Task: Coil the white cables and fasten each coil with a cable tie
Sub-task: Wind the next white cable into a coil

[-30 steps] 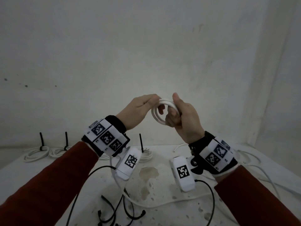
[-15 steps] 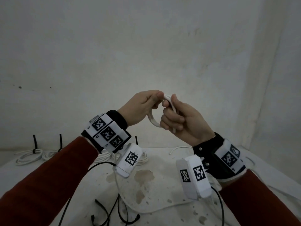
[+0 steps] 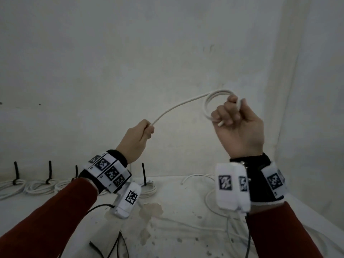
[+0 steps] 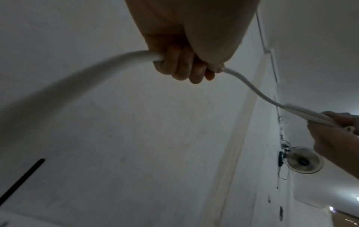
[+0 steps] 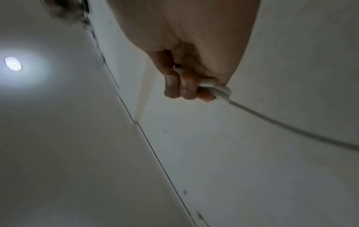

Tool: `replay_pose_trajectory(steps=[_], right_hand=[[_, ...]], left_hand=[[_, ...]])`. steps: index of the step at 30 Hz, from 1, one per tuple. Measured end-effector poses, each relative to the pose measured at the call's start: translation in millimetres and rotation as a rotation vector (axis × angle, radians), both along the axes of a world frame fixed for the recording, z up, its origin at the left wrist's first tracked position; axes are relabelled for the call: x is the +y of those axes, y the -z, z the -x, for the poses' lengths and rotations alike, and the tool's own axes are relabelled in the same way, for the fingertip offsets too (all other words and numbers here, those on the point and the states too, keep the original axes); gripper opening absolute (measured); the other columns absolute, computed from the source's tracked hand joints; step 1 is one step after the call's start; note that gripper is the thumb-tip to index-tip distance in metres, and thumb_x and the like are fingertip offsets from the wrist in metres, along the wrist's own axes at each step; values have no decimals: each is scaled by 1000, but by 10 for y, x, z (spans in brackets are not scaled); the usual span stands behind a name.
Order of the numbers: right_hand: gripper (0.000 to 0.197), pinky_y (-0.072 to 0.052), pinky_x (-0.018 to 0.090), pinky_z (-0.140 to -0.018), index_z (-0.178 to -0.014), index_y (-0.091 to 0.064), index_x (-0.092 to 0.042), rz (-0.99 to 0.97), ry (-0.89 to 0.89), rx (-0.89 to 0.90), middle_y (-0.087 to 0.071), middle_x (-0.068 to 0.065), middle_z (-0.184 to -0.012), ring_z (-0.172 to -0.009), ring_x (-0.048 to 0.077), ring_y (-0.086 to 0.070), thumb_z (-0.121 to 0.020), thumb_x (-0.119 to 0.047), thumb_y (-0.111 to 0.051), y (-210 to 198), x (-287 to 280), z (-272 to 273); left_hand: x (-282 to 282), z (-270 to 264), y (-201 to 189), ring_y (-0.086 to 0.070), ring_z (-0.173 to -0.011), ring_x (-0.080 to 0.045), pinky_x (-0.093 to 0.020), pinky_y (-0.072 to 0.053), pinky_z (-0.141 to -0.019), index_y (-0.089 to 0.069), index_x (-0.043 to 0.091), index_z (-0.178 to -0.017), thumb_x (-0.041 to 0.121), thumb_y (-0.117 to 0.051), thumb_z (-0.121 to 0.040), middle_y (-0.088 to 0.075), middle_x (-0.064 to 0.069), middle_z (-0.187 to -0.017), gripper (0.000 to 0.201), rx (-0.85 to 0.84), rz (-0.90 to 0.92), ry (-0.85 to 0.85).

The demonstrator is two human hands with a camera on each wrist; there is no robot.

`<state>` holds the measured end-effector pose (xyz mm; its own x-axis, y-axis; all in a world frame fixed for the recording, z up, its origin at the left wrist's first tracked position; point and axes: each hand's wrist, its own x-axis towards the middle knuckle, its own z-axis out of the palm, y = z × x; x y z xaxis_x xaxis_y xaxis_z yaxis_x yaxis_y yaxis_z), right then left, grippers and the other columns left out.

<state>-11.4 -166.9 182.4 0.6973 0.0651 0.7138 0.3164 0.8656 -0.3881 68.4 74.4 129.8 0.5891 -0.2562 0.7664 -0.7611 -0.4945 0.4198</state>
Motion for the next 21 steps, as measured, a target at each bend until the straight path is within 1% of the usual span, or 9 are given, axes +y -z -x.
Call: replay_pose_trajectory(steps=[2,4,7,10,11,13,16,19,21], right_hand=[[34,-35,27,-64,-87,-56,-6,-145,32,0,-42,-2,-56,-50,13,-39,-100,-22,-29,-50,-116,-40],[29,-34,28,-69,-92,-53,-7,-196,37,-15,-46,-1,-61,-53,14,-44,-100,-22,-29,-65,-165,-104],[19,-40,23,-67,-95,-50,-12,-82,244,10,-53,-4,-67,-58,10,-49,-97,-23,-35,-42,-127,-207],[21,-44,21,-65,-96,-52,-8,34,461,33,-59,-2,-70,-62,10,-53,-103,-15,-33,23,-71,-271],[19,-46,20,-64,-97,-51,-6,109,565,19,-60,-1,-71,-63,11,-54,-103,-12,-35,55,-43,-284],[13,-45,19,-64,-97,-50,-3,384,837,-27,-60,3,-73,-62,13,-55,-102,-8,-38,140,19,-309],[10,-48,24,-65,-94,-52,-5,902,1072,-156,-62,3,-70,-61,13,-57,-100,-6,-44,290,75,-311],[11,-49,27,-62,-93,-55,-8,1407,1103,-327,-63,-6,-69,-60,8,-57,-99,-14,-47,400,19,-265],[15,-46,26,-59,-92,-56,-3,1531,953,-318,-59,-7,-64,-56,8,-55,-99,-13,-47,421,-36,-199]], left_hand=[[-8,-10,127,-41,-56,-5,-14,-36,-55,-50,18,-87,20,-35,-101,-49,6,-71,22,58,-15,6],[-80,27,225,-44,-56,-3,-14,-36,-56,-54,14,-93,18,-36,-101,-48,10,-70,20,67,-86,10],[-257,144,319,-46,-60,-4,-17,-36,-59,-55,10,-102,20,-35,-102,-51,9,-74,22,24,-304,-29],[-392,264,403,-49,-71,-18,-29,-39,-65,-48,20,-107,19,-36,-102,-58,0,-94,13,-79,-546,-91],[-416,305,419,-49,-71,-18,-29,-39,-63,-44,25,-105,19,-38,-101,-59,1,-95,10,-145,-573,-72],[-445,372,409,-55,-67,-19,-28,-38,-56,-37,30,-100,21,-41,-96,-61,4,-93,11,-248,-629,-40],[-423,447,317,-59,-62,-15,-25,-38,-45,-43,28,-97,27,-42,-91,-63,10,-87,6,-382,-665,-57],[-335,500,185,-54,-61,-12,-23,-38,-47,-56,22,-93,35,-33,-92,-58,10,-77,26,-442,-615,-44],[-254,462,107,-43,-67,-8,-25,-39,-59,-61,14,-95,39,-34,-93,-51,9,-78,38,-350,-519,13]])
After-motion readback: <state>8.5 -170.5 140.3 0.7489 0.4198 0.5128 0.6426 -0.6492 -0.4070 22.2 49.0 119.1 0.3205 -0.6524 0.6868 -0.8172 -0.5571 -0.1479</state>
